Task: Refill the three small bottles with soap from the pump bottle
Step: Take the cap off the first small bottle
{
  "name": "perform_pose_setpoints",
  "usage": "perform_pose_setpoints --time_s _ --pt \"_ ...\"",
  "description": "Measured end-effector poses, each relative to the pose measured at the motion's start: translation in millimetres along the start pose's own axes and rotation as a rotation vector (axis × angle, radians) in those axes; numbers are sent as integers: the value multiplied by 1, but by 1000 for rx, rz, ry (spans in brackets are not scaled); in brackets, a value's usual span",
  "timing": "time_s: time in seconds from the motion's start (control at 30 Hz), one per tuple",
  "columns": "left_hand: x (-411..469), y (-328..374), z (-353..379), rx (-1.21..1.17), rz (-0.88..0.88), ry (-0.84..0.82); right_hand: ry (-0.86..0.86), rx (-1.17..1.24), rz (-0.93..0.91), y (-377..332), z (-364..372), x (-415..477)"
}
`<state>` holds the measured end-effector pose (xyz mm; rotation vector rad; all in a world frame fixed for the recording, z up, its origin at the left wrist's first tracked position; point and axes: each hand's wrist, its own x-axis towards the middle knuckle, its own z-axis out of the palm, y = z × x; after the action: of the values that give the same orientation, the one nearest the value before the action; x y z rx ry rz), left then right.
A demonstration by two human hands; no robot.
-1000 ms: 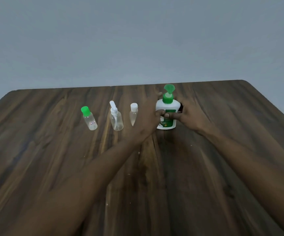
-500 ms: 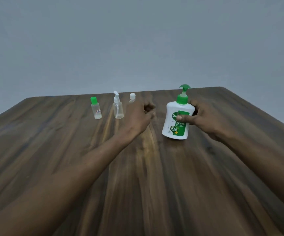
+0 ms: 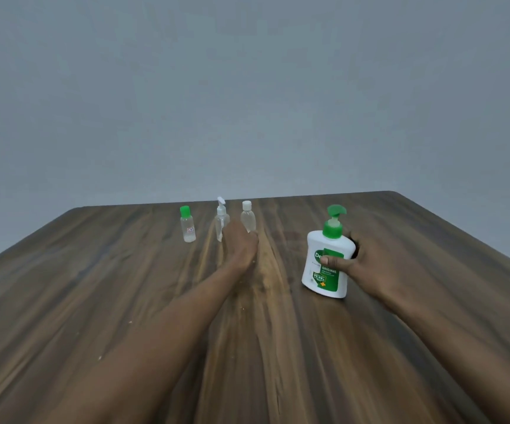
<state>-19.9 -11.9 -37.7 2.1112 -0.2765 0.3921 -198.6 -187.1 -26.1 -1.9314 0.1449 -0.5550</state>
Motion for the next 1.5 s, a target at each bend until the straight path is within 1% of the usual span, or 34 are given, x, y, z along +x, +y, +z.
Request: perform_pose_setpoints --time_s 0.27,0.4,0.5,0.63,0.73,0.83,0.9,1.13,1.23,1.27,1.3,1.33,1.37,1.4,1.43,1.47,1.5 --pt "52 -2 41 -10 -25 -64 -23 -38 -34 12 7 3" --pt "65 -6 52 -29 -102 -40 -62 -41 -32 16 5 5" --pt "66 -8 55 -55 -90 -17 -73 -73 -35 18 4 6" --pt "51 -3 42 -161 -2 -42 -54 -91 -24 19 5 7" --pt "29 -3 18 -218 51 -87 -48 -124 -18 15 7 8" --pt "4 -6 -12 -193 146 -141 -51 -153 -4 10 9 7" --pt "-12 -9 -31 -143 175 -147 -45 -162 -5 9 10 6" --pt "-69 -24 -59 -67 151 -221 -34 -154 12 4 11 2" --pt "-84 -24 -62 -85 141 -231 -57 -213 40 0 13 -1" --pt "-87 -24 -62 -101 139 -230 -23 -246 38 -3 14 -4" --pt "-88 -25 -62 -113 141 -228 85 -319 -5 -8 16 -10" --pt "-90 -26 -62 -121 147 -229 248 -423 -111 -14 19 -18" --pt "-91 -28 -63 -122 155 -235 388 -514 -258 -23 24 -26" --pt "-91 -29 -65 -115 162 -248 452 -539 -406 -34 31 -32" --pt "-92 -31 -66 -111 165 -266 412 -523 -512 -44 38 -35" --pt "-92 -34 -66 -115 165 -282 299 -510 -579 -52 47 -35" --pt "-92 -36 -67 -123 163 -288 159 -514 -596 -58 57 -32"
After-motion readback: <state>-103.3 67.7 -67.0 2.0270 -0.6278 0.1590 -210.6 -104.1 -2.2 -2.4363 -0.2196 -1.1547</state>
